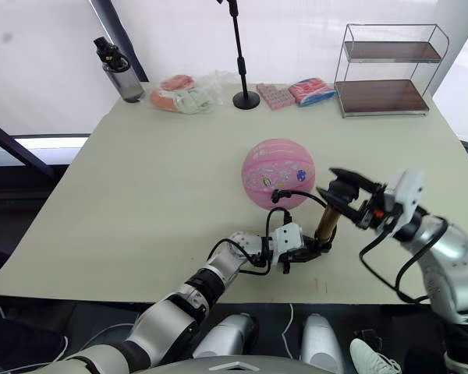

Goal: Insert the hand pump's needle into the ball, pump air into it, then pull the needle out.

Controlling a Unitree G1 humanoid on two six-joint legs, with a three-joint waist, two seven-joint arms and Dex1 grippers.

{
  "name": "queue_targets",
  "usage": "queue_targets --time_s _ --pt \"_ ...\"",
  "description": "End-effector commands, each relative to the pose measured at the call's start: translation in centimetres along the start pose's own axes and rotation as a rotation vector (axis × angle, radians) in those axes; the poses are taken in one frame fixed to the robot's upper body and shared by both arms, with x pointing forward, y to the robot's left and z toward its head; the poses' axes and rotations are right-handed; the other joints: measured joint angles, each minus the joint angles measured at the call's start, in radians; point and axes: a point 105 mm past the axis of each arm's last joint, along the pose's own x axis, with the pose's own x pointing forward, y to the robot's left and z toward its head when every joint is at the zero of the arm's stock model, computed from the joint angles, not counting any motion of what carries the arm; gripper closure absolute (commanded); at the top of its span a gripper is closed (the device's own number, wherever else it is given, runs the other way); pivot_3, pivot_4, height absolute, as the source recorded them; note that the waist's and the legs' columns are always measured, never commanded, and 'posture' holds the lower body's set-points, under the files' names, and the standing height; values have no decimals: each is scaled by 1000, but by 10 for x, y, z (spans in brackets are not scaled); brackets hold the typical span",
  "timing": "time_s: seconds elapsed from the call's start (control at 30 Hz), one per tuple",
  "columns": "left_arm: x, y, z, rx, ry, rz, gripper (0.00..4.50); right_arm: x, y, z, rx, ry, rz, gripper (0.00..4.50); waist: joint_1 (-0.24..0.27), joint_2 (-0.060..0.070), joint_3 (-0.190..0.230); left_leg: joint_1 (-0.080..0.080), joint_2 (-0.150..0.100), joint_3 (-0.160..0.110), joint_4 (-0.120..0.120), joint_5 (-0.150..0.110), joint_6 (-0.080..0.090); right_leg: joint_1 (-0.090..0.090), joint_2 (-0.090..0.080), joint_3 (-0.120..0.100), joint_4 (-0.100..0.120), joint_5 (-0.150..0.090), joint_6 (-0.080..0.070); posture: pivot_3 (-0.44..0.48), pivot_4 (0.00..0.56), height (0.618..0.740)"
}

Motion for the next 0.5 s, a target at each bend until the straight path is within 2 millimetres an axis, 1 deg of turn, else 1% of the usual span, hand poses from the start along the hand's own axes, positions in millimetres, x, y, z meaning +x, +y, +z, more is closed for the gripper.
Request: queue_targets --time_s 0.03,0.3,0.37,0.43,0.5 --pt "-13 -30 -53 -101 184 -82 3411 -3 -12 49 -85 -80 -16 2586 0 0 1 0 0 0 0 0 0 0 0 0 0 0 0 0 150 736" --pt "-12 -31 -53 -106 183 -81 3411 -4 -22 93 -131 -107 4 2586 0 -3 3 -1 0 1 0 0 0 0 -1 0 0 0 0 0 150 736" --pt "-12 -31 -53 -104 183 -83 3411 -3 -23 101 -143 -116 8 2586 1 -4 4 -1 0 1 0 0 0 0 -1 -1 0 0 0 0 150 736" --pt "-12 -31 -53 -103 184 -83 3411 -2 -24 108 -150 -130 9 2586 0 -2 6 -1 0 1 0 0 0 0 -1 0 0 0 0 0 150 736" --pt "-12 -31 -53 -103 183 -84 3411 -1 -25 112 -153 -136 8 2586 1 -2 7 -2 -1 2 0 0 0 -1 -2 0 0 0 0 0 150 736"
